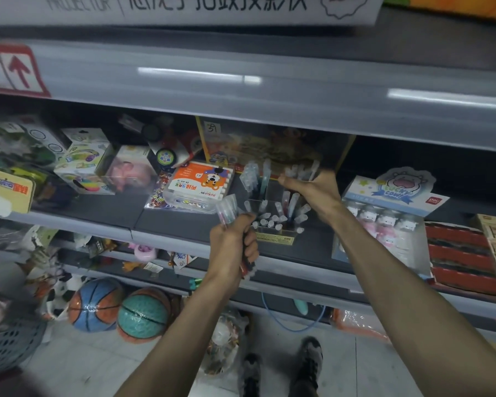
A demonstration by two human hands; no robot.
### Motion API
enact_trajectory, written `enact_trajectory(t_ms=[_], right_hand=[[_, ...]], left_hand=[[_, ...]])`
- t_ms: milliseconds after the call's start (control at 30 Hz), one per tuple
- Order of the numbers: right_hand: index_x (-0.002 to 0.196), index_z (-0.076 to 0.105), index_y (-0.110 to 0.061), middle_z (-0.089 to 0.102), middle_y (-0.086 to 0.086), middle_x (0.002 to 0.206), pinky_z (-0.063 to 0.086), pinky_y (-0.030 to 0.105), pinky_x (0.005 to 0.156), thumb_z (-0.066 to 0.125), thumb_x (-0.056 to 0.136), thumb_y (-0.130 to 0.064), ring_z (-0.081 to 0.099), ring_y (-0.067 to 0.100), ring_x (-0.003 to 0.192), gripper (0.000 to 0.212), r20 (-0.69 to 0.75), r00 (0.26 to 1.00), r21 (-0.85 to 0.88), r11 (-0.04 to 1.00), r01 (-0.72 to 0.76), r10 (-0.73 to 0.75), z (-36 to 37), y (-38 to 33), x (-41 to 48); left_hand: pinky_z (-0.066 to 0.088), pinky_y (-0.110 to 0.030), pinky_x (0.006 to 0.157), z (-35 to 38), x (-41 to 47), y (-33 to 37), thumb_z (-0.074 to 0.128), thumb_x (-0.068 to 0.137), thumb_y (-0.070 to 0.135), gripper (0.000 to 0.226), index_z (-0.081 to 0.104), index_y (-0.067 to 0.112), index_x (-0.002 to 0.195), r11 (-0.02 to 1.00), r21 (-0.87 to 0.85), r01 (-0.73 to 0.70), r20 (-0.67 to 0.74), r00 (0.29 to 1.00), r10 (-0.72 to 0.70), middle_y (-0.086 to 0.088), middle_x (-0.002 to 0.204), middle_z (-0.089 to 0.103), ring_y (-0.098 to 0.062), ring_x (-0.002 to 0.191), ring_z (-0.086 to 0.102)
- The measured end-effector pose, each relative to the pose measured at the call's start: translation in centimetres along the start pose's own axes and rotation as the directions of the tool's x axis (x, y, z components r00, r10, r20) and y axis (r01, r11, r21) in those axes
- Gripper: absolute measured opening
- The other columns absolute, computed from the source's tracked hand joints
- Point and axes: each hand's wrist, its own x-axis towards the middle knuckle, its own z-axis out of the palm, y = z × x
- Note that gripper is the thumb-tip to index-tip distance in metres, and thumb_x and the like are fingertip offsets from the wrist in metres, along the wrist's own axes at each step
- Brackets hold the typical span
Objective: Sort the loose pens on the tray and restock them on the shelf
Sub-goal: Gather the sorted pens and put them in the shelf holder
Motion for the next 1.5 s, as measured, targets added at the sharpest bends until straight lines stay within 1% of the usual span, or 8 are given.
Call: enact_trajectory(t_ms=[367, 467, 567, 733, 967, 1200, 1367, 1500], right_hand=[[0.095, 0.077, -0.010, 0.078, 0.003, 0.092, 0.059, 0.021, 0.077, 0.093, 0.076, -0.025, 0.075, 0.017, 0.090, 0.029, 0.027, 0.999, -0.183, 0.983, 0.027, -0.023, -1.4, -0.9, -0.8], [0.097, 0.076, -0.011, 0.078, 0.007, 0.091, 0.063, 0.042, 0.084, 0.094, 0.075, -0.027, 0.076, 0.021, 0.090, 0.032, 0.036, 0.999, -0.189, 0.982, 0.010, -0.004, -1.1, -0.7, -0.6], [0.114, 0.073, -0.017, 0.076, -0.003, 0.104, 0.058, 0.032, 0.092, 0.088, 0.081, -0.030, 0.072, 0.011, 0.099, 0.038, 0.011, 0.997, -0.198, 0.977, 0.083, -0.082, -1.5, -1.4, -1.7], [0.098, 0.076, -0.019, 0.075, -0.004, 0.097, 0.057, 0.031, 0.083, 0.073, 0.091, -0.025, 0.069, 0.010, 0.092, 0.010, -0.198, 0.942, -0.121, 0.961, 0.250, -0.271, -1.7, -3.6, -6.6], [0.091, 0.073, -0.027, 0.075, -0.009, 0.085, 0.056, 0.038, 0.082, 0.069, 0.083, -0.068, 0.071, 0.008, 0.088, 0.041, 0.169, 0.980, -0.251, 0.956, 0.150, -0.109, -0.1, -4.4, -10.9], [0.067, 0.070, -0.016, 0.071, -0.002, 0.068, 0.052, 0.034, 0.070, 0.069, 0.090, -0.043, 0.068, 0.011, 0.072, 0.035, 0.108, 0.989, -0.365, 0.921, 0.135, -0.102, -0.3, -3.5, -10.9], [0.057, 0.056, -0.005, 0.057, 0.017, 0.060, 0.038, 0.034, 0.057, 0.067, 0.086, -0.026, 0.047, 0.011, 0.057, 0.037, 0.022, 0.987, -0.241, 0.957, 0.158, -0.157, 0.0, -3.5, -10.4], [0.057, 0.058, 0.000, 0.053, 0.006, 0.053, 0.038, 0.023, 0.054, 0.067, 0.083, -0.017, 0.049, 0.004, 0.050, 0.033, -0.074, 0.981, -0.106, 0.980, 0.170, -0.178, -0.1, -4.9, -10.1]], left_hand=[[0.018, -0.035, 0.048, 1.7, -0.6, 1.2, 0.060, 0.098, 0.010, 0.037, 0.043, 0.019, 0.066, 0.971, 0.227, -0.067, 0.046, 0.997, 0.058, -0.006, 0.060, 0.026, -0.019, 0.051, 0.022], [0.014, -0.038, 0.051, 2.0, -0.8, 1.1, 0.059, 0.098, 0.009, 0.040, 0.040, 0.020, 0.064, 0.968, 0.247, -0.055, 0.049, 0.998, 0.044, -0.005, 0.061, 0.024, -0.018, 0.052, 0.019], [0.013, -0.040, 0.053, 2.3, -1.0, 1.2, 0.060, 0.098, 0.011, 0.043, 0.035, 0.020, 0.064, 0.946, 0.319, -0.063, 0.060, 0.997, 0.046, -0.004, 0.059, 0.023, -0.018, 0.050, 0.018], [0.014, -0.031, 0.047, 2.8, -0.7, 1.4, 0.064, 0.098, 0.012, 0.039, 0.043, 0.016, 0.066, 0.896, 0.437, -0.082, 0.132, 0.991, 0.027, -0.002, 0.055, 0.029, -0.016, 0.042, 0.022], [0.031, -0.024, 0.047, 3.9, -0.6, 1.1, 0.068, 0.090, 0.009, 0.034, 0.055, 0.023, 0.062, 0.661, 0.695, -0.283, 0.282, 0.953, 0.111, 0.014, 0.044, 0.047, -0.001, 0.042, 0.040], [0.032, -0.018, 0.048, 3.7, -0.3, 1.3, 0.074, 0.084, 0.019, 0.031, 0.055, 0.024, 0.061, 0.407, 0.841, -0.357, 0.366, 0.929, 0.060, 0.008, 0.057, 0.053, -0.008, 0.057, 0.050], [0.037, -0.024, 0.053, 3.8, 0.1, 1.6, 0.075, 0.085, 0.026, 0.029, 0.061, 0.023, 0.059, 0.441, 0.817, -0.372, 0.388, 0.920, 0.056, 0.010, 0.053, 0.057, -0.004, 0.053, 0.050], [0.038, -0.023, 0.055, 3.4, 0.1, 2.5, 0.073, 0.090, 0.028, 0.022, 0.067, 0.021, 0.070, 0.461, 0.799, -0.387, 0.412, 0.910, 0.050, 0.014, 0.054, 0.059, -0.001, 0.051, 0.051]])
